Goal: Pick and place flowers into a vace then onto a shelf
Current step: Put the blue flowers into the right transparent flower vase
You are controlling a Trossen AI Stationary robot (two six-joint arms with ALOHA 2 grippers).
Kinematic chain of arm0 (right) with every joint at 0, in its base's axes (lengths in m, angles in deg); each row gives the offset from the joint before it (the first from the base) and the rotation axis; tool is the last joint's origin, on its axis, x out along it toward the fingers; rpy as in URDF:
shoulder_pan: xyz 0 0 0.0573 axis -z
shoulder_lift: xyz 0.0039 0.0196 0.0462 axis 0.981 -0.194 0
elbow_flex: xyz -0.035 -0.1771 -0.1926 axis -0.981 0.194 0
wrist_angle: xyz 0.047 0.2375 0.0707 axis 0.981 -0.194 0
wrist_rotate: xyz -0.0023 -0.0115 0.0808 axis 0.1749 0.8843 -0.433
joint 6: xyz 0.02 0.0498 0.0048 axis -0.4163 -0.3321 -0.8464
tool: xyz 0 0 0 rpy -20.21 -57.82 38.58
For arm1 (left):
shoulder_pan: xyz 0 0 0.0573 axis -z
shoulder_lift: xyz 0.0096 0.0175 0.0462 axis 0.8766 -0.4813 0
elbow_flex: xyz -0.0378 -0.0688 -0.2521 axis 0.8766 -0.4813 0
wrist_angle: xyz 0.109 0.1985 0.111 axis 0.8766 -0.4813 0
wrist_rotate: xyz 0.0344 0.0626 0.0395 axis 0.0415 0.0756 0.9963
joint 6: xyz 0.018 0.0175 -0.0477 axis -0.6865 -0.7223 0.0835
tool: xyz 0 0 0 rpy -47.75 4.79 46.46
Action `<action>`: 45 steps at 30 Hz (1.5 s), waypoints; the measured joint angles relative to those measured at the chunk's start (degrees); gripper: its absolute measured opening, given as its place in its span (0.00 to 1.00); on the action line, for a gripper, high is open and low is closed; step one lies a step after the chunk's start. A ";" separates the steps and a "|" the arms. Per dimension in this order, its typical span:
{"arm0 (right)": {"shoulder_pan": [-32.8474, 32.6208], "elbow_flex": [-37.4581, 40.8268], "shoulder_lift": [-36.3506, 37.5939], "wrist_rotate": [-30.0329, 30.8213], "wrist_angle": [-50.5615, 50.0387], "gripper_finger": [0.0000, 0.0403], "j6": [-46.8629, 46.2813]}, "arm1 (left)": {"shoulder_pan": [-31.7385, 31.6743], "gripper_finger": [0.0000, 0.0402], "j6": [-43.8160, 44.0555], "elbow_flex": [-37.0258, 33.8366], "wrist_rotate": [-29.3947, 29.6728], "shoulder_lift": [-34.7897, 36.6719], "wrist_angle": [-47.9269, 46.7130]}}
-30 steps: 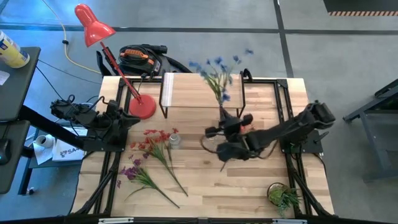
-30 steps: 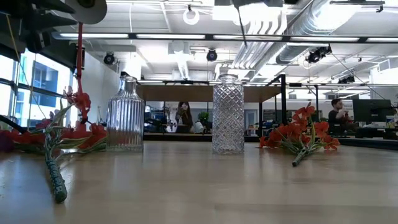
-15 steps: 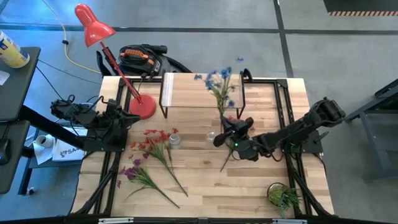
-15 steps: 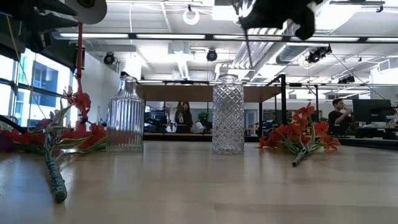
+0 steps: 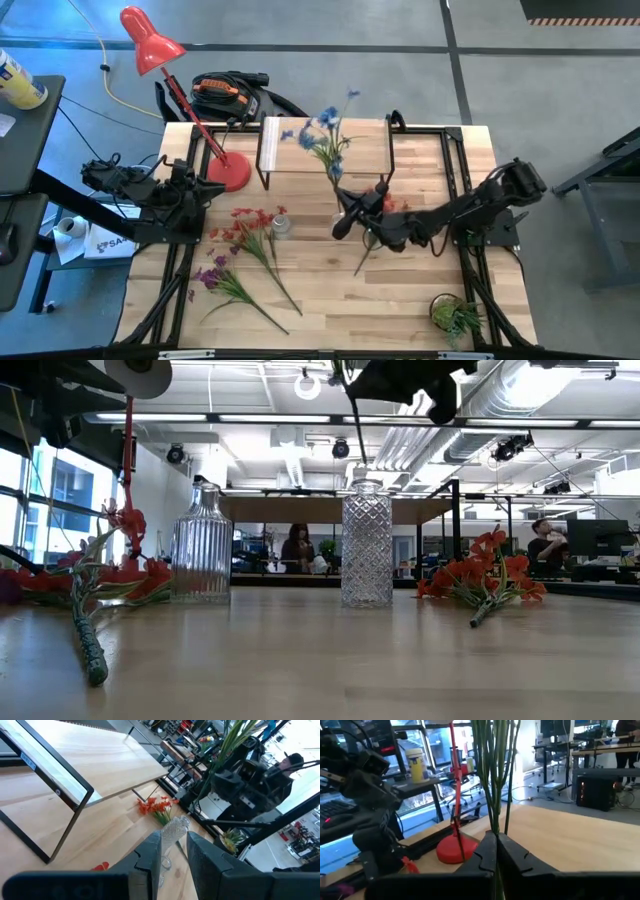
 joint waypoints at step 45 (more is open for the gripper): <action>-6.18 0.00 -9.75 14.13 -9.75 0.09 -17.20 | 0.00 0.32 1.38 0.00 1.47 0.00 0.31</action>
